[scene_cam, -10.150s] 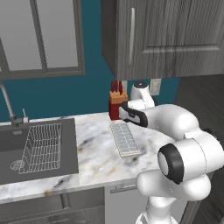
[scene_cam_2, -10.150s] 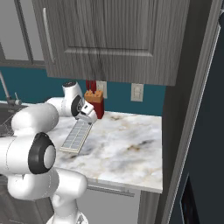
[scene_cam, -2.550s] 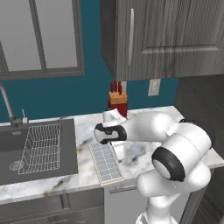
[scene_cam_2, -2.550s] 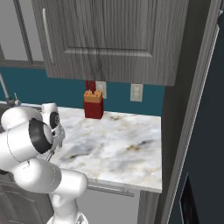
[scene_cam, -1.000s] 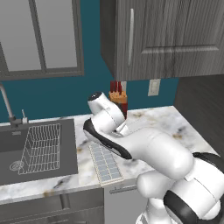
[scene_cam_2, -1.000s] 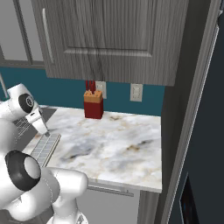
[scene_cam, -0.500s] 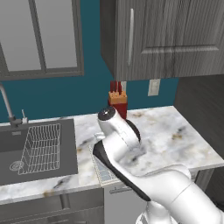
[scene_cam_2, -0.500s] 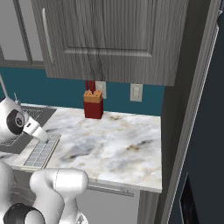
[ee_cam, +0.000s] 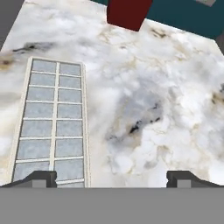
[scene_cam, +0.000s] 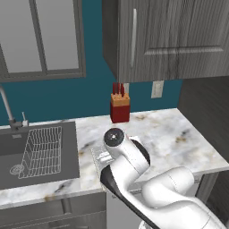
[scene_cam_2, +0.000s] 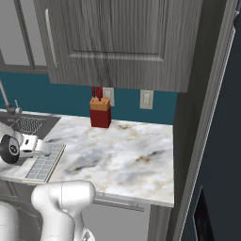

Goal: The ice cube tray has been filled with water. Take the tray and place it in the freezer to make ice. Close the freezer door after placing the tray.

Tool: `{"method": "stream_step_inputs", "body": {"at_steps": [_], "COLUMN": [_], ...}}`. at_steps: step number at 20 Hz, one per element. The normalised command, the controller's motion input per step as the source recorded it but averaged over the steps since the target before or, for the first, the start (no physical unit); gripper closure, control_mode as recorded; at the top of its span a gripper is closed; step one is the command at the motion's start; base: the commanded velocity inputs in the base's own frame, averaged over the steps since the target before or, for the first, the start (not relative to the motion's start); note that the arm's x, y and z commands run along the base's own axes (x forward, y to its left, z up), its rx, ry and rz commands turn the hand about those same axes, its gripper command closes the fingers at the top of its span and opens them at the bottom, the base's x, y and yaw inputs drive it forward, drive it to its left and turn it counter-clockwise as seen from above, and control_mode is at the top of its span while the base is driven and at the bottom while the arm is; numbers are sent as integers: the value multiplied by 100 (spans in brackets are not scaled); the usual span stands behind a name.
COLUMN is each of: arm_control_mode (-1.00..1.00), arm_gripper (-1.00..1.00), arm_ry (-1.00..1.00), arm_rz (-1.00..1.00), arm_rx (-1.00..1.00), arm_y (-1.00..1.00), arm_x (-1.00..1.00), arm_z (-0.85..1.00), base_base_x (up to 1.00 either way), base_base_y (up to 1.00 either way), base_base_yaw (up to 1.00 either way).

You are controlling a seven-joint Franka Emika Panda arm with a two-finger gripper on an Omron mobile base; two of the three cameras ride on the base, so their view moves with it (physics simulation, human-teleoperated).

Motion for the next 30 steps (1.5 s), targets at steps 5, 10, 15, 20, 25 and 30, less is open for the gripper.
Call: {"method": "stream_step_inputs", "body": {"at_steps": [5, 10, 15, 20, 25, 30], "arm_control_mode": [-100, -100, -100, -100, -100, -100], "arm_gripper": [-100, -100, -100, -100, -100, -100], "arm_ry": [0, 6, 6, 7, 1, 0], "arm_rz": [21, 6, 1, 0, 0, 0], "arm_rx": [-23, -32, -32, -24, -18, -13], "arm_y": [43, 60, 39, 13, 5, 9], "arm_x": [-3, 0, 0, 0, 0, 0], "arm_z": [0, -12, -29, -35, -34, -30], "base_base_x": [0, 0, 0, 0, 0, 0], "base_base_y": [0, 0, 0, 0, 0, 0], "base_base_yaw": [0, 0, 0, 0, 0, 0]}}
